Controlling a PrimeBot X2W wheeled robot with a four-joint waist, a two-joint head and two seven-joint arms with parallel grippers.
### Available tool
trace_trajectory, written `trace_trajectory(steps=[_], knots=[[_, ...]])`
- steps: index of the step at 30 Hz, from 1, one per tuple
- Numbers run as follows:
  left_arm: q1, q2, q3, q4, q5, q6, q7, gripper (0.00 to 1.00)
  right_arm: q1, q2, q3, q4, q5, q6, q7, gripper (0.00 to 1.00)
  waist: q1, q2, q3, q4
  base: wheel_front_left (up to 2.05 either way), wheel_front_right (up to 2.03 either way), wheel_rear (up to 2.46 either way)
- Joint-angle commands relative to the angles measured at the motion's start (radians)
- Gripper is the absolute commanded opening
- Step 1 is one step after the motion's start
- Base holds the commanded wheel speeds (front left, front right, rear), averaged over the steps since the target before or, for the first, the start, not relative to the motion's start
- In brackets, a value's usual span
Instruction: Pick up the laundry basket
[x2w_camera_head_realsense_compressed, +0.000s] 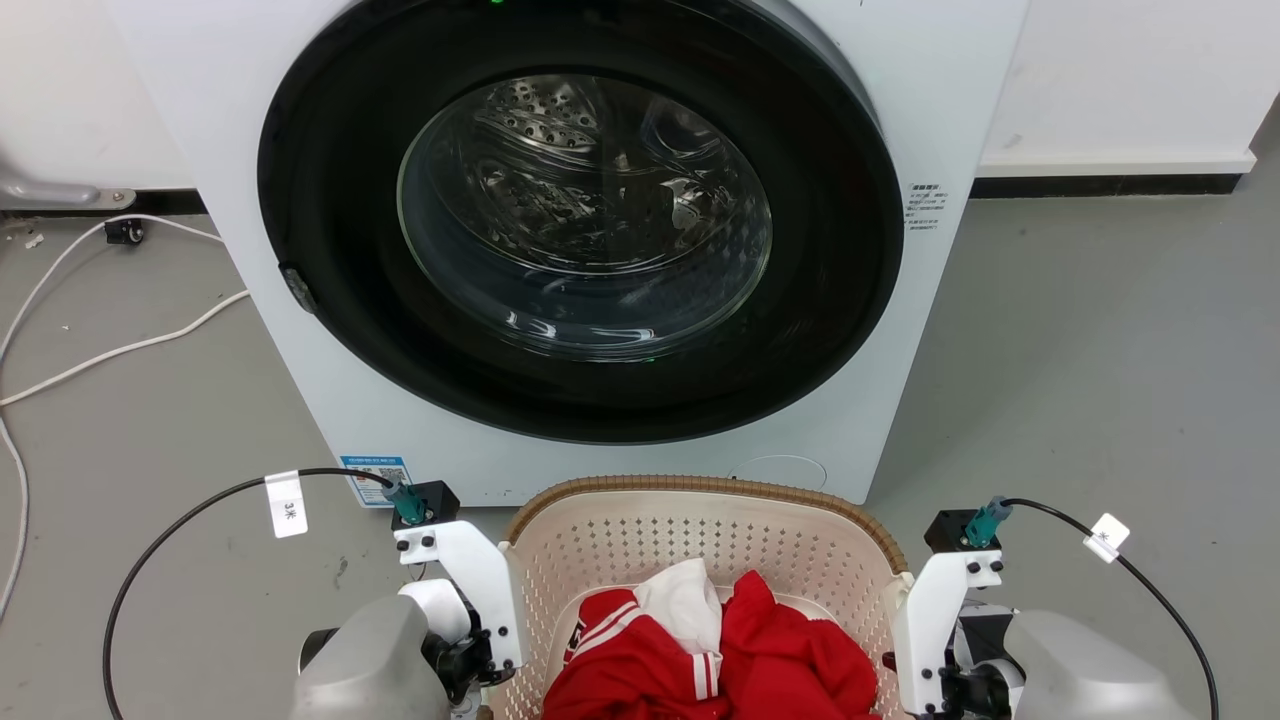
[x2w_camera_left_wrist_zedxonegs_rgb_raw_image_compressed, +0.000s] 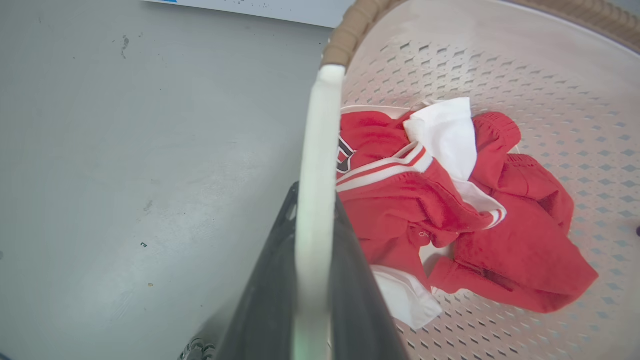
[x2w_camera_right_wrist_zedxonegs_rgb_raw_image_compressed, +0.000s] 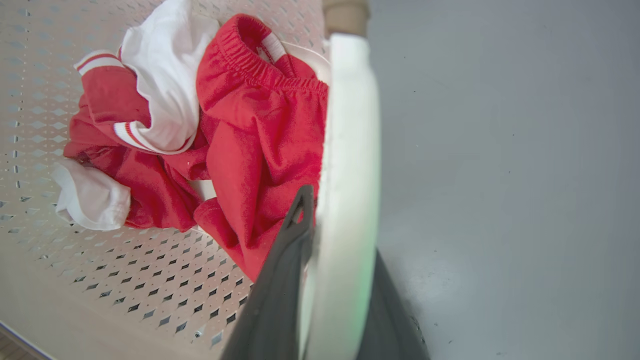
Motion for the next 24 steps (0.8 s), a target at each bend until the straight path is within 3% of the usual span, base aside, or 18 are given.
trace_trajectory(steps=[1, 24], knots=[[-0.007, -0.001, 0.003, -0.008, -0.009, 0.003, -0.011, 0.00, -0.007, 0.011, 0.006, -0.004, 0.002, 0.013, 0.001, 0.00, 0.0000, -0.0001, 0.000, 0.000, 0.00, 0.00, 0.00], [-0.009, -0.003, -0.015, -0.009, -0.028, 0.000, -0.023, 0.00, -0.006, 0.018, 0.031, 0.000, 0.026, 0.013, -0.008, 0.00, 0.0000, -0.0001, 0.002, 0.003, 0.00, 0.00, 0.00]])
